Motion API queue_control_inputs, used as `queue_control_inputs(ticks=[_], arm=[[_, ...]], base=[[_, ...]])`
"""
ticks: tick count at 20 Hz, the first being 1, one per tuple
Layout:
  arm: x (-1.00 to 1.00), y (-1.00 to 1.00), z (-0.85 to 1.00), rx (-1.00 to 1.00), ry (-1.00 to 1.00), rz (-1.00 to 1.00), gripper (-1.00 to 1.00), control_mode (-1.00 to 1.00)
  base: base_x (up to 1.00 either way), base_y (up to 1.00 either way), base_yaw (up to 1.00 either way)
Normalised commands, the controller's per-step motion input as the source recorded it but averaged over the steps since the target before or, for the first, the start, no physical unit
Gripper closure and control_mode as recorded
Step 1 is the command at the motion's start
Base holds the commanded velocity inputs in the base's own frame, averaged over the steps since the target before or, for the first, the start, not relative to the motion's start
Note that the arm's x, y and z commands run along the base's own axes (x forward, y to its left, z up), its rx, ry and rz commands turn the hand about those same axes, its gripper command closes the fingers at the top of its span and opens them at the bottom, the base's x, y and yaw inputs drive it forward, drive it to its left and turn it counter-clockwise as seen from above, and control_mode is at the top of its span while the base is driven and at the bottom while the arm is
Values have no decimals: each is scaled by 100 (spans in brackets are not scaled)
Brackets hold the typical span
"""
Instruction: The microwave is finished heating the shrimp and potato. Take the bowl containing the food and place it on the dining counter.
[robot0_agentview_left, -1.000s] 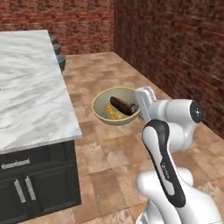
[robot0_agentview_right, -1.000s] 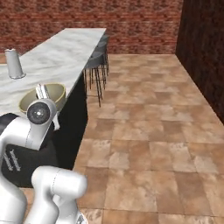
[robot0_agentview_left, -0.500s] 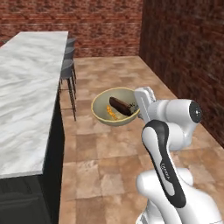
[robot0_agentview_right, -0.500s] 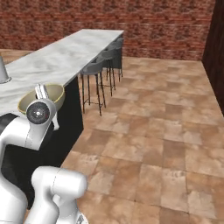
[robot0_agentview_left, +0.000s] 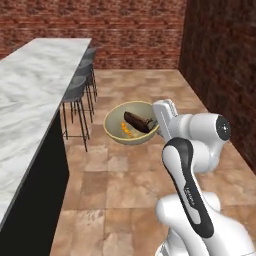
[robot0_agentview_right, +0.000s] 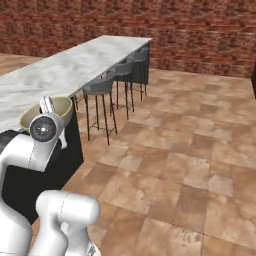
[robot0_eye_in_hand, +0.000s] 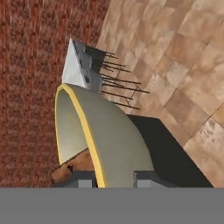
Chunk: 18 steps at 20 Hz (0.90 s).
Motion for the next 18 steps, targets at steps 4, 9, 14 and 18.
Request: queue_control_inputs(ticks=[4,9,14,18], arm=[[0,0,0,0,0,0,100,100],[0,0,0,0,0,0,100,100],[0,0,0,0,0,0,100,100],[0,0,0,0,0,0,100,100]], base=[[100,-34,17],[100,-11,22],[100,0,33],[100,0,43]])
